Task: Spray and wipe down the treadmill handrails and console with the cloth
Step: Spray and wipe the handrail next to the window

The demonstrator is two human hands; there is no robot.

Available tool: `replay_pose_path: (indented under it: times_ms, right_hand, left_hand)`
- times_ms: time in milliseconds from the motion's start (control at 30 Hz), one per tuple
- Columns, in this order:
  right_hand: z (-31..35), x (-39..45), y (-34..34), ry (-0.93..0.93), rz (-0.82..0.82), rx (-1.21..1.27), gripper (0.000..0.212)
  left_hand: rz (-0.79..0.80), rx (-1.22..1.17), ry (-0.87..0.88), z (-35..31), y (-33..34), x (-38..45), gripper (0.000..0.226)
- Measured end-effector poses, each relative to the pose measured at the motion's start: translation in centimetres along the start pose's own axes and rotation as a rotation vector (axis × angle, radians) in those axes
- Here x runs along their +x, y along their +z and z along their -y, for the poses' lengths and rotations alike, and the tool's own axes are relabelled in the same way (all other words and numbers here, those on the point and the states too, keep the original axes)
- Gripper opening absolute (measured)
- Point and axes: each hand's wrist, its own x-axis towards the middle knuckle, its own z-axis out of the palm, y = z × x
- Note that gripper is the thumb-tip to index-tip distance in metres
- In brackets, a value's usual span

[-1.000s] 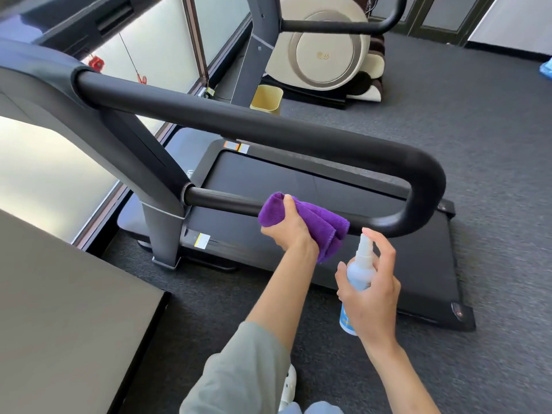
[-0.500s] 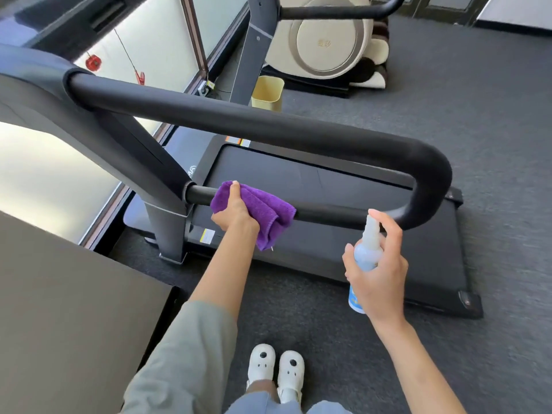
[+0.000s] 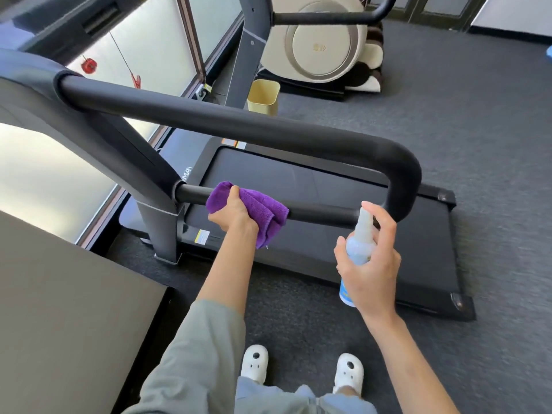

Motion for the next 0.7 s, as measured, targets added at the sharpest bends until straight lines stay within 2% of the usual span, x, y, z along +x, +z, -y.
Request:
replay_pose_path:
  times_ms: [333, 533, 700]
  right_hand:
    - [-5.6, 4.3, -7.4, -0.172, 0.211, 0.110, 0.062]
    - [-8.9, 7.4, -13.4, -0.185, 0.386, 0.128, 0.071]
    - [-10.5, 8.9, -14.6, -0.160, 0.431, 0.165, 0.074]
  left_hand:
    - [0.050, -0.079, -0.040, 10.0, 3.7, -8.7, 0.066]
    - [0.004, -0.027, -0.047, 14.8, 5.8, -14.4, 0.071]
    - [0.056, -0.114, -0.124, 16.6, 5.9, -15.5, 0.050]
